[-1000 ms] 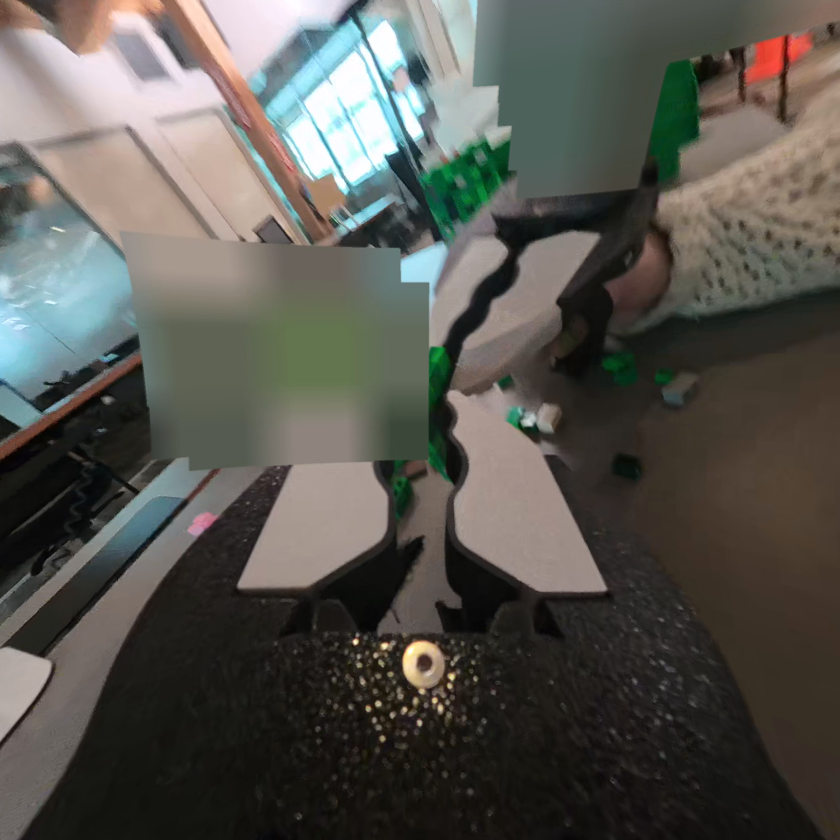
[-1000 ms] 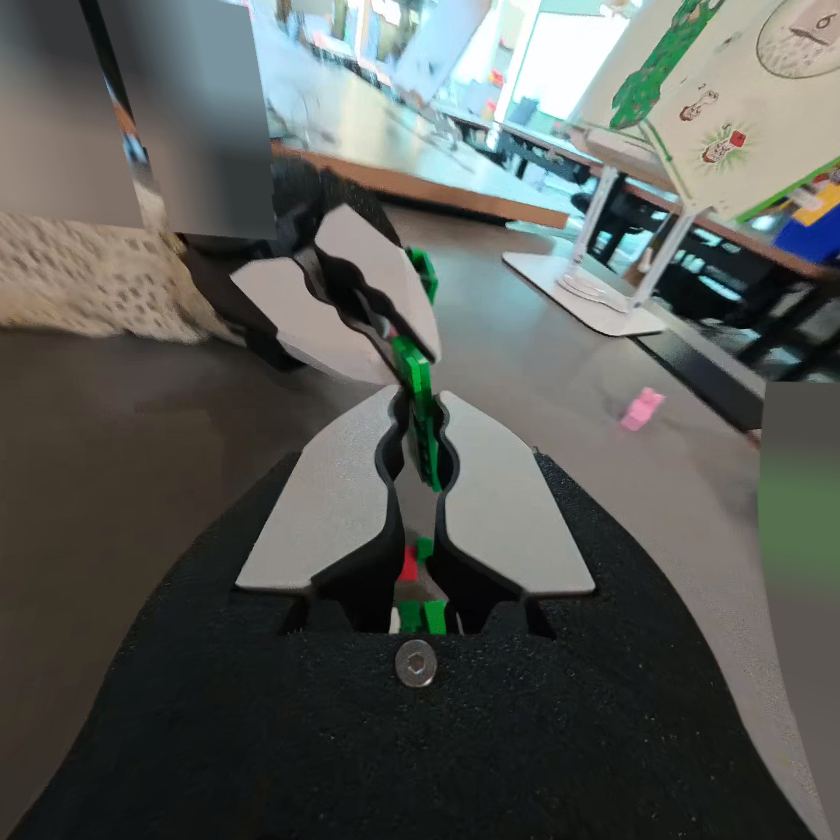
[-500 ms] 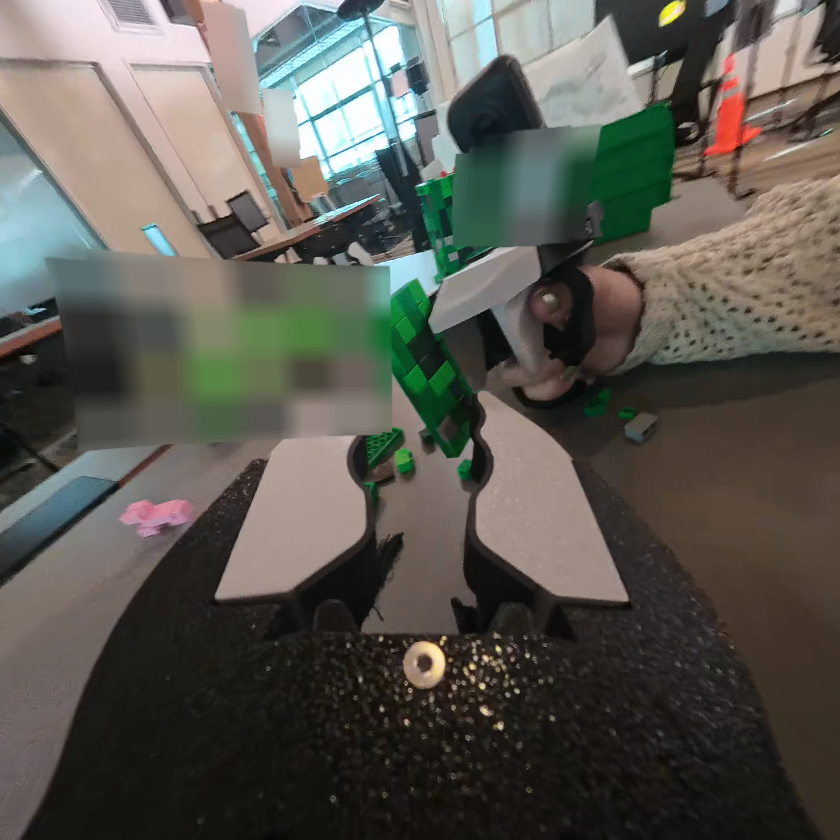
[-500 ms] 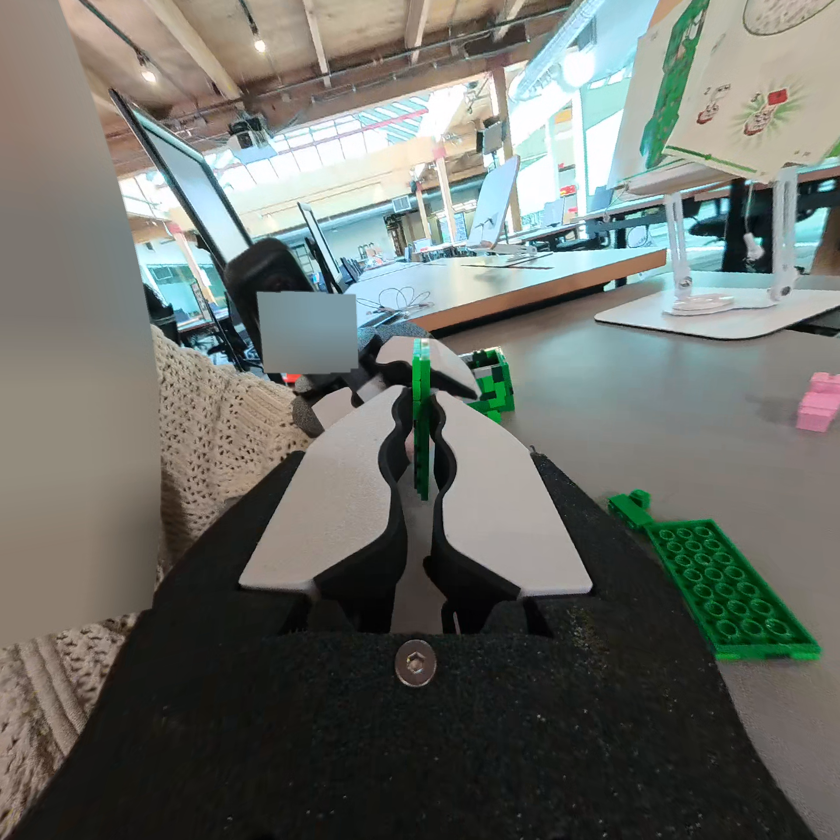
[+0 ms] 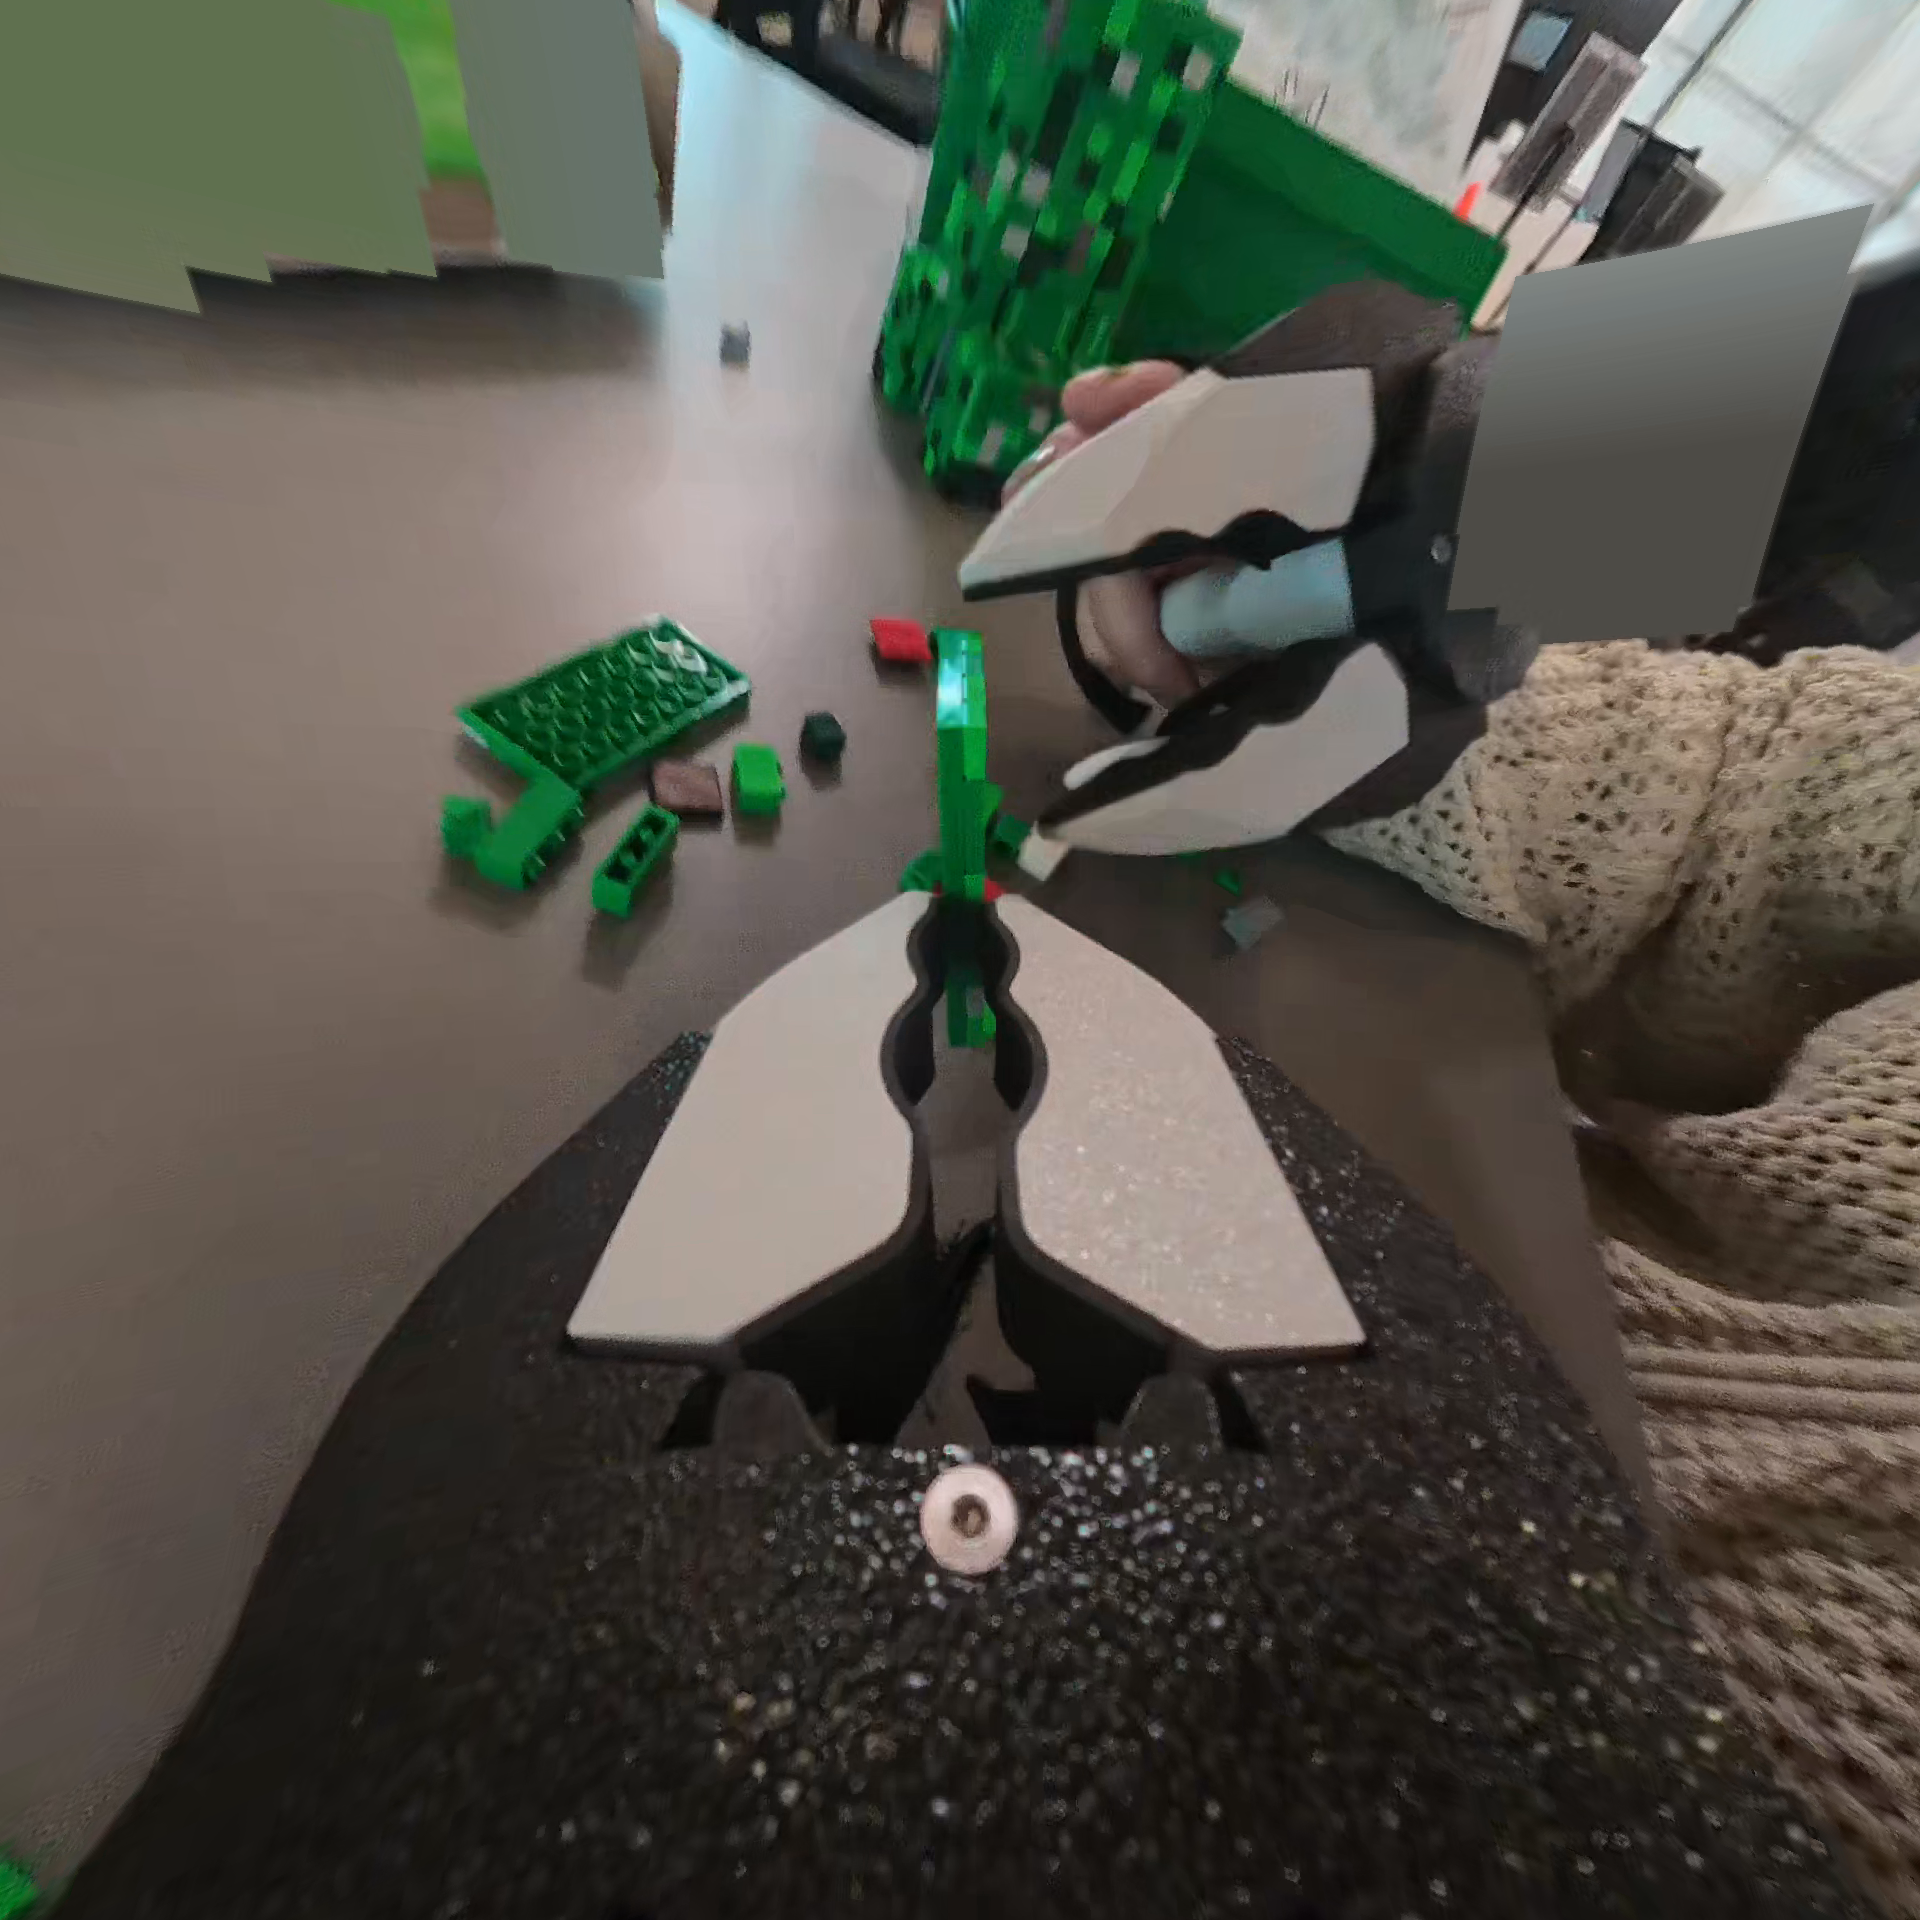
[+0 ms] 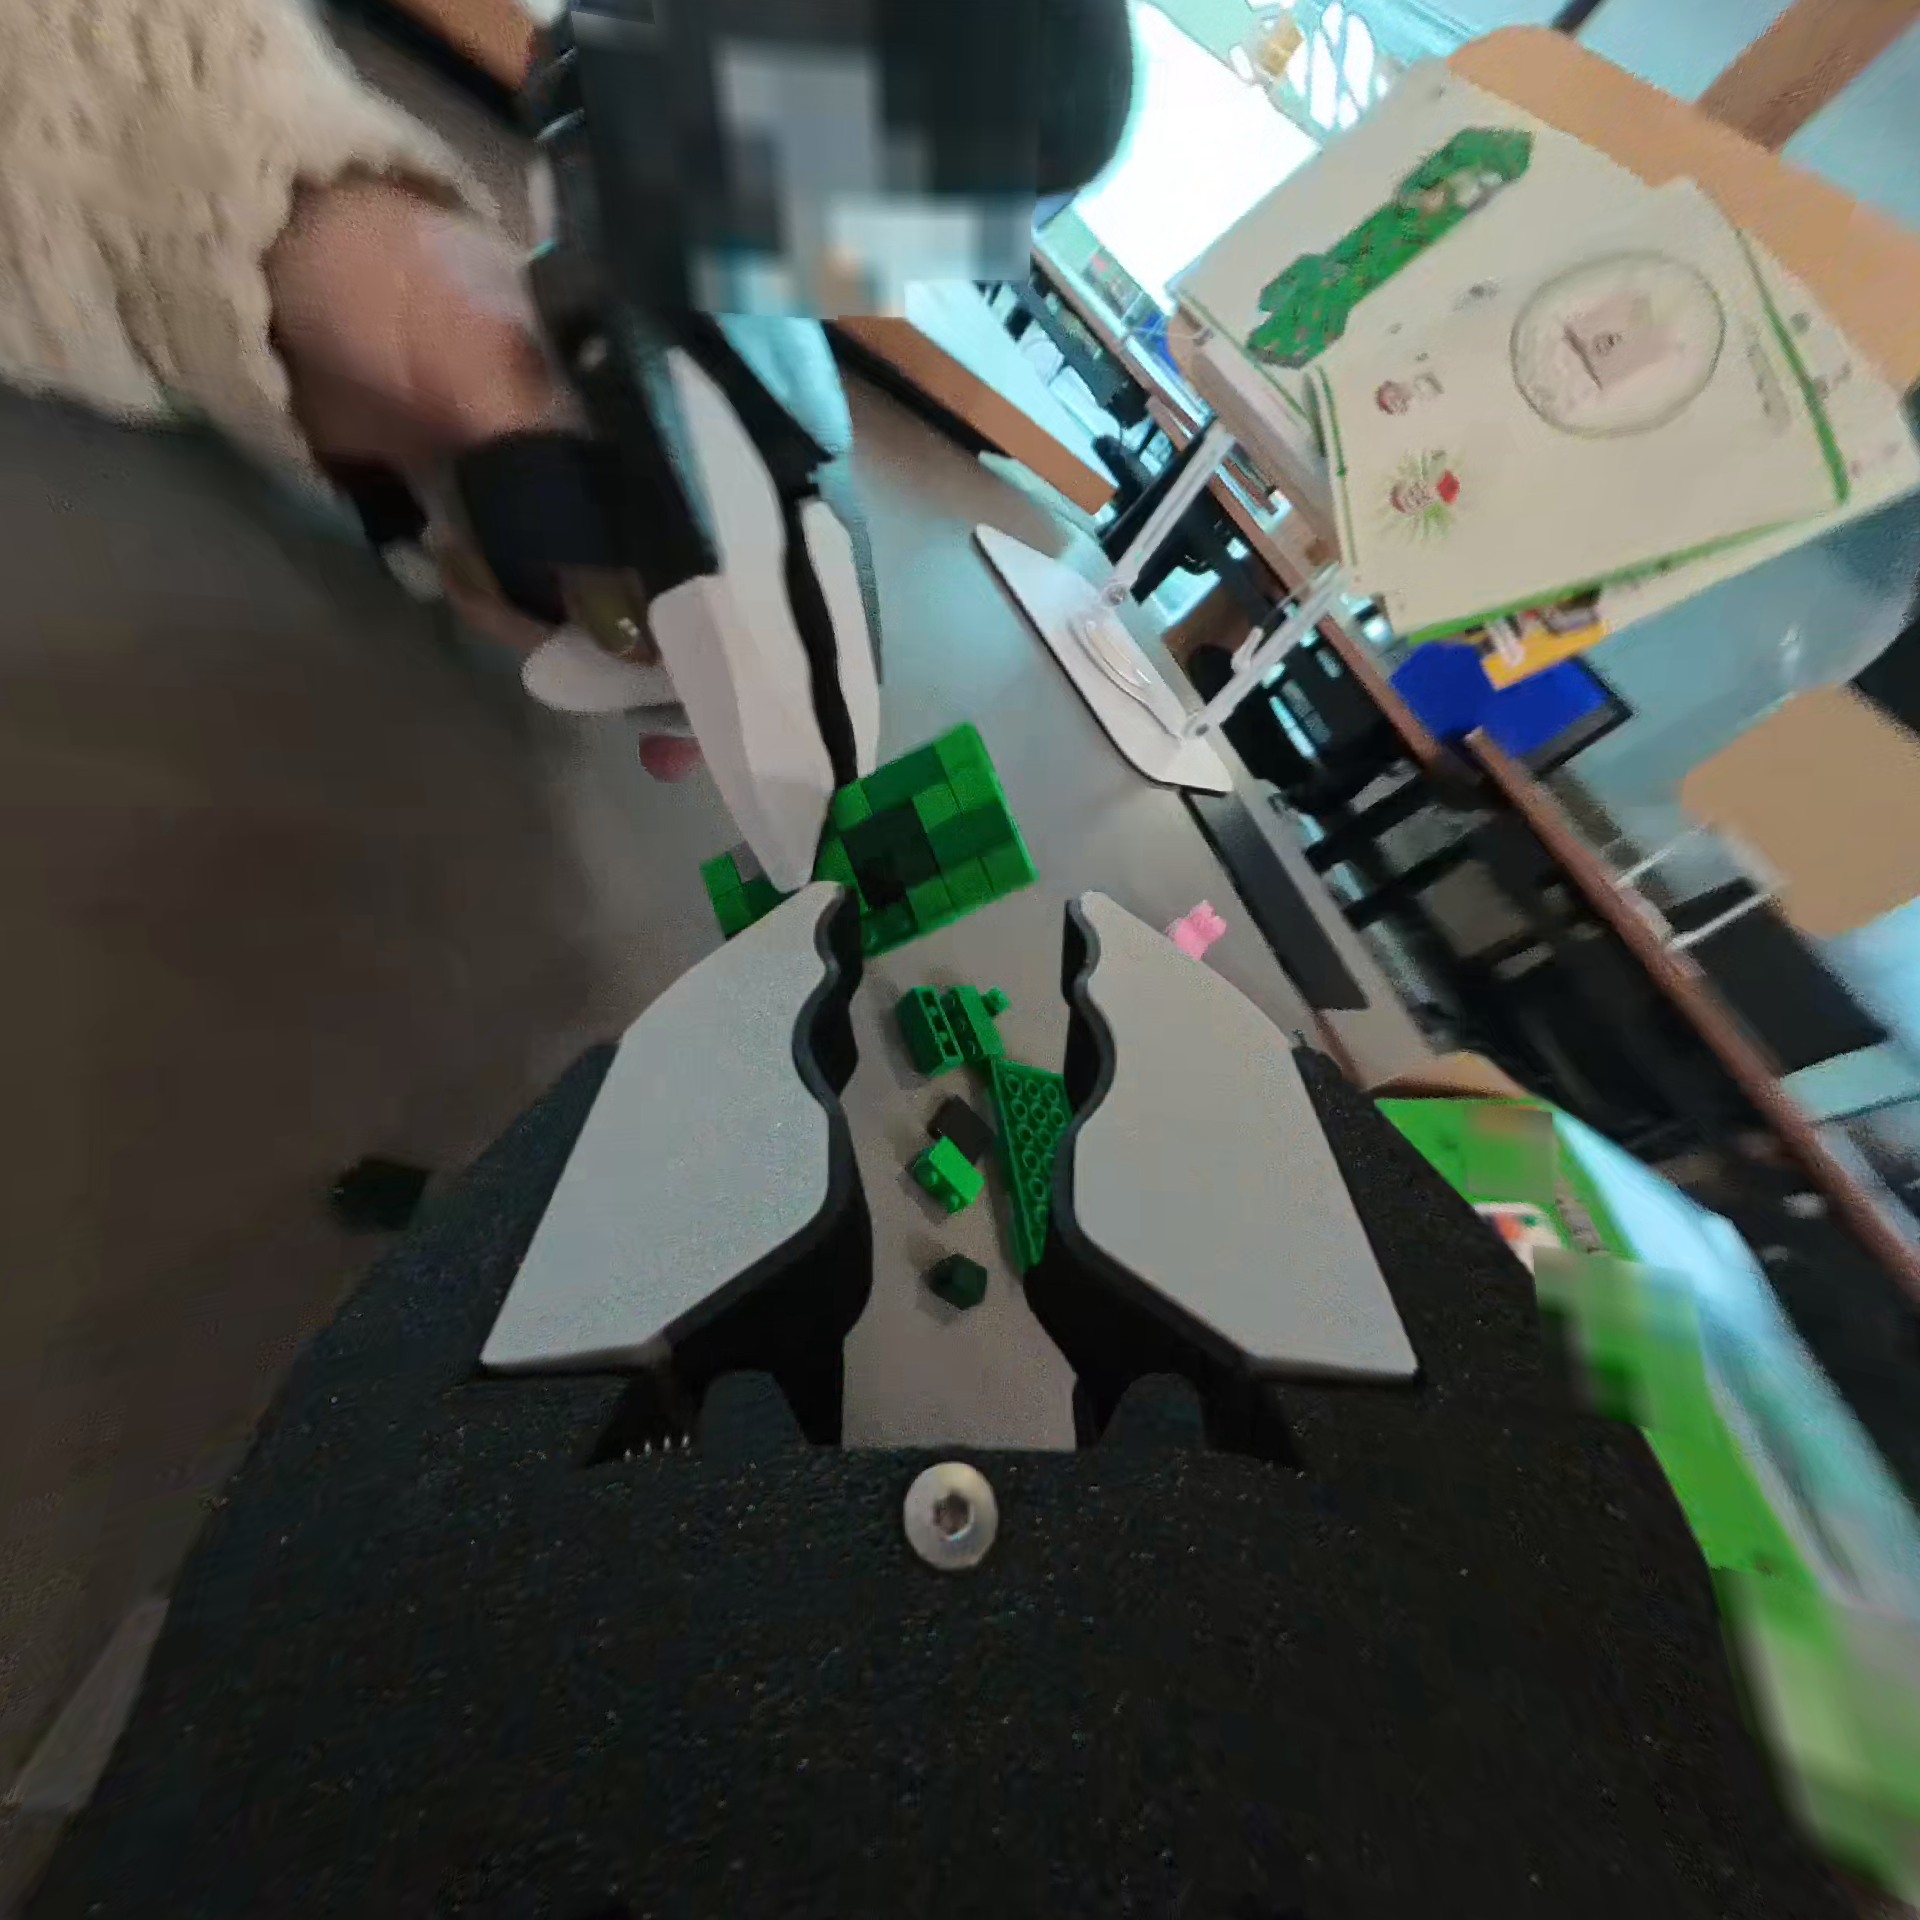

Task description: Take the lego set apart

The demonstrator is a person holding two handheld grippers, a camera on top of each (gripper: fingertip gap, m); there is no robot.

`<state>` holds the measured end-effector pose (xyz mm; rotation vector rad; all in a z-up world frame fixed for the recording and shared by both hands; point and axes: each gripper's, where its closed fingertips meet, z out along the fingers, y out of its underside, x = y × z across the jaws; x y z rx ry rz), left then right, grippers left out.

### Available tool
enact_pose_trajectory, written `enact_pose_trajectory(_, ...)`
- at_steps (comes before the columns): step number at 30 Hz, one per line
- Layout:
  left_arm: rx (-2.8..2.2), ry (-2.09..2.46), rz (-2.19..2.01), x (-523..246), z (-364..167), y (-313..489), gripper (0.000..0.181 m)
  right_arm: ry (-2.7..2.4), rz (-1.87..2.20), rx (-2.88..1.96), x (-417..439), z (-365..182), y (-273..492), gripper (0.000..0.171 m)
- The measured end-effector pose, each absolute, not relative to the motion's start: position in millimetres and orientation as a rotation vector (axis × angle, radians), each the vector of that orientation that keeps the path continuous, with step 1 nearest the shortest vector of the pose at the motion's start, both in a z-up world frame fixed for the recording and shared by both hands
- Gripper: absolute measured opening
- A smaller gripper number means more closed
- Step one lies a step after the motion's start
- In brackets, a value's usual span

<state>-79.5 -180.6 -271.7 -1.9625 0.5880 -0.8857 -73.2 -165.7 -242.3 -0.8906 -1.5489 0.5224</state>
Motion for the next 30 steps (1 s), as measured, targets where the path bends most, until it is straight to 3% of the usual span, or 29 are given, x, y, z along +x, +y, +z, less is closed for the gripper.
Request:
enact_pose_trajectory(5,-2.095,0.591,-1.015,-74,-290,-190,0.006,-1.684,0.269,-0.789,-79,-264,-171,0.032)
enact_pose_trajectory(8,-2.098,0.593,-1.097,-74,-290,-194,0.006,-1.724,0.294,-0.775,-78,-266,-175,0.026)
enact_pose_trajectory(17,-2.117,0.757,-1.209,-63,-294,-214,0.006,-1.88,0.577,-0.842,-64,-280,-191,0.03)
enact_pose_trajectory(30,-2.113,0.808,-1.31,-61,-293,-225,0.006,-1.909,0.667,-0.797,-60,-277,-205,0.029)
